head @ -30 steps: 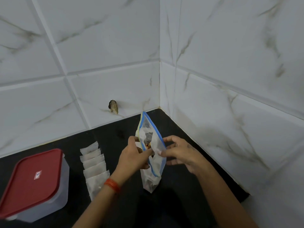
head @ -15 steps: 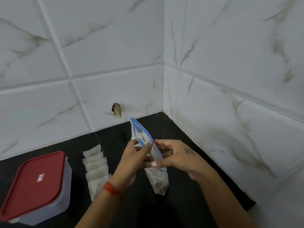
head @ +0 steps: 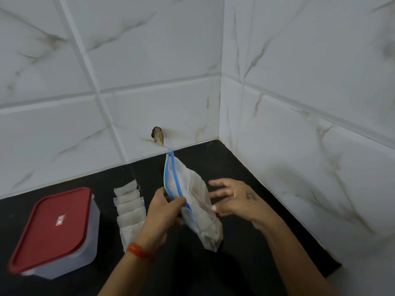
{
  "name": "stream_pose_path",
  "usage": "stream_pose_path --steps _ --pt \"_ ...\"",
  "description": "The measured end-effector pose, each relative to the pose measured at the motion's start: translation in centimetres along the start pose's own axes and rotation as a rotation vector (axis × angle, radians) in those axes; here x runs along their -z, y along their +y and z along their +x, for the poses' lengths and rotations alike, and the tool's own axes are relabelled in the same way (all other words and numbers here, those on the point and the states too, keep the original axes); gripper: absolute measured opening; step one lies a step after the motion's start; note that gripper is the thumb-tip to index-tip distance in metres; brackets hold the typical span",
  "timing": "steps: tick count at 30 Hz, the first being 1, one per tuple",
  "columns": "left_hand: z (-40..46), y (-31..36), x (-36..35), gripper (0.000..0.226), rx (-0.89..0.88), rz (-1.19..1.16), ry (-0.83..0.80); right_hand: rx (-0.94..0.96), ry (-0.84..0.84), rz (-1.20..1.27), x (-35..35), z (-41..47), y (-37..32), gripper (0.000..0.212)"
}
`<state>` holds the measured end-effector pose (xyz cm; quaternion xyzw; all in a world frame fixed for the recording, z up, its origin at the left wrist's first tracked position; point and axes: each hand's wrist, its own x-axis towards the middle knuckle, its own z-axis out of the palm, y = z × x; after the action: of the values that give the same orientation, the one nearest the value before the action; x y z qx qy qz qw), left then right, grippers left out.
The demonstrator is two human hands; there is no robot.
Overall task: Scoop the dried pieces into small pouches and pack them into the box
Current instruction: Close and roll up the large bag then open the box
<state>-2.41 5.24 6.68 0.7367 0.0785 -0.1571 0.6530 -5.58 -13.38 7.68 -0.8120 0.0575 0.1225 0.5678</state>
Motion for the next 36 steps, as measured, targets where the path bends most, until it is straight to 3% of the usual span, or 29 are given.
stream_pose_path --steps 3,5,7,10,13,15,19,23,26,30,33,35,36 --pt "0.3 -1.1 0.6 0.058 -0.02 -0.027 0.042 -0.302 -0.029 -0.418 -0.5 1.2 2.9 0.092" --pt "0.4 -1.6 0.8 0.069 -0.056 -0.074 0.064 -0.425 -0.111 -0.488 -2.1 1.5 4.6 0.111" --pt "0.4 -1.8 0.8 0.078 -0.093 -0.1 0.079 -0.415 -0.124 -0.514 -4.0 2.0 5.8 0.118" --pt "0.2 -1.9 0.7 0.072 -0.124 -0.107 0.062 -0.316 0.001 -0.624 -4.9 3.6 6.4 0.101" --pt "-0.3 -2.2 0.4 0.039 -0.059 -0.103 0.075 -0.139 0.138 -0.737 -3.7 5.2 6.3 0.06" --pt "-0.6 -2.9 -0.1 0.023 -0.025 -0.098 0.118 0.002 0.227 -0.827 -2.6 6.6 6.5 0.044" --pt "-1.1 -5.9 -2.2 0.055 0.029 0.067 0.125 0.227 0.293 -0.847 -0.6 9.0 7.2 0.032" --pt "-1.9 -8.4 -3.9 0.052 0.085 0.071 -0.021 0.131 0.309 -0.678 1.6 10.0 7.6 0.039" --pt "-2.5 -8.5 -4.0 0.043 -0.025 0.453 -0.052 -0.07 0.265 -0.581 3.0 10.8 8.3 0.04" --pt "-2.8 -7.7 -4.4 0.046 -0.377 1.106 0.131 -0.236 0.169 -0.379 3.5 12.0 9.1 0.042" --pt "-2.1 -7.5 -6.1 0.055 -0.553 1.347 -0.074 -0.209 0.075 -0.376 3.2 12.5 9.2 0.036" --pt "-1.2 -8.2 -7.0 0.054 -0.598 1.472 -0.192 -0.151 0.083 -0.487 3.0 12.6 9.1 0.01" --pt "-0.5 -9.0 -7.2 0.051 -0.665 1.505 -0.168 -0.12 0.095 -0.535 3.0 12.6 9.2 0.005"
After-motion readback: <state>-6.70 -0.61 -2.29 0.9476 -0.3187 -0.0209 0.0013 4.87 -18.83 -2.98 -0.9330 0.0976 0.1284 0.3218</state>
